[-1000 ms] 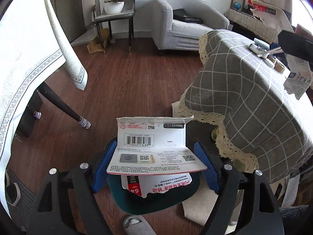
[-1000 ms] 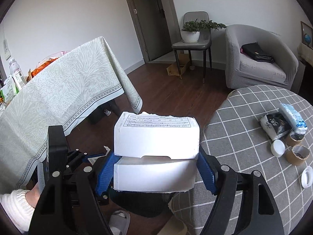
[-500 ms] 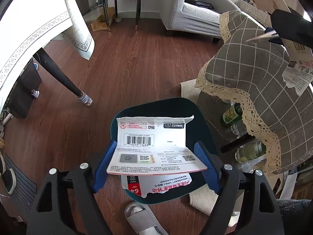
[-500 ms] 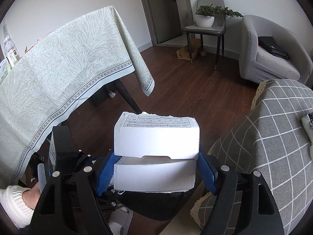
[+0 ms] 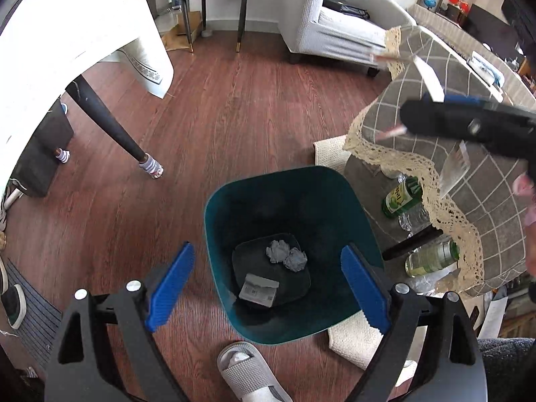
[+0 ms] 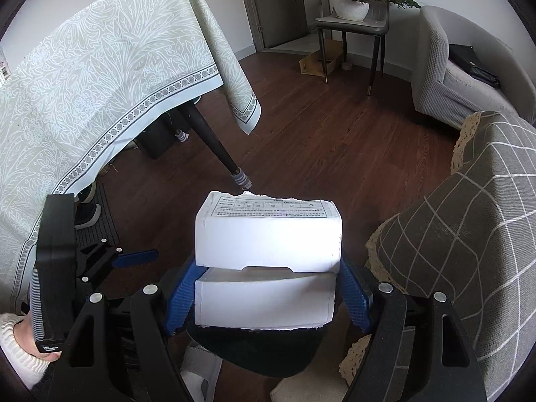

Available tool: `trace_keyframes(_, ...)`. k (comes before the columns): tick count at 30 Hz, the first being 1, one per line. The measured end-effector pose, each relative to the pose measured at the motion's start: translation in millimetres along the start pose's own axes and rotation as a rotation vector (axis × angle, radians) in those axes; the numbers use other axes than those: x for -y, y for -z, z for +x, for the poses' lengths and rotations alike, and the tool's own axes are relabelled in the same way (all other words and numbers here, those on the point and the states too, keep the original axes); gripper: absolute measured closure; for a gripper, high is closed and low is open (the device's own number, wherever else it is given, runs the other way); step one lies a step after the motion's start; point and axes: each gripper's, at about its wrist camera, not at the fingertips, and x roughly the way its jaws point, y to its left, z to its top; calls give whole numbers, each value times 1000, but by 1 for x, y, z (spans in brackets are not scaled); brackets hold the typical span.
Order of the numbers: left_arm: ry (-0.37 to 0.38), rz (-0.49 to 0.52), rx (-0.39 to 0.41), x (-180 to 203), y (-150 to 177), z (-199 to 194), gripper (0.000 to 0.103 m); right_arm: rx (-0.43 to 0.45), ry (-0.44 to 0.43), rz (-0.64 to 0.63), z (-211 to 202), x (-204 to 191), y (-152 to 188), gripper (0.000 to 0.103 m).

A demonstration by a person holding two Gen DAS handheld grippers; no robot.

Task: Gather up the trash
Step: 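Carry the card and white box over the bin and open the left tool, then open the right tool to drop the white box into the bin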

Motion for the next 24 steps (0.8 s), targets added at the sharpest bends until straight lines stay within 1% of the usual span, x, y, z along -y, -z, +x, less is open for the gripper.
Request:
trace_keyframes(10, -3, -10, 131, -7, -12, -46, 24, -96, 23, 12, 38, -1, 12, 27)
trace_keyframes(12, 1, -13, 161, -8, -15, -55, 29, -122, 25, 5, 47, -3, 15, 26)
trace_keyframes(17, 37, -29, 202, -7, -23, -74, 38, -181, 29, -32, 62, -10, 27, 26)
trace_keyframes(18, 42, -30, 210, -6, -24, -77, 40, -189, 33, -42, 63, -12, 29, 25)
trace_keyframes(24, 66, -30, 247, -3, -30, -97, 44, -219, 49, -49, 73, -14, 40, 21)
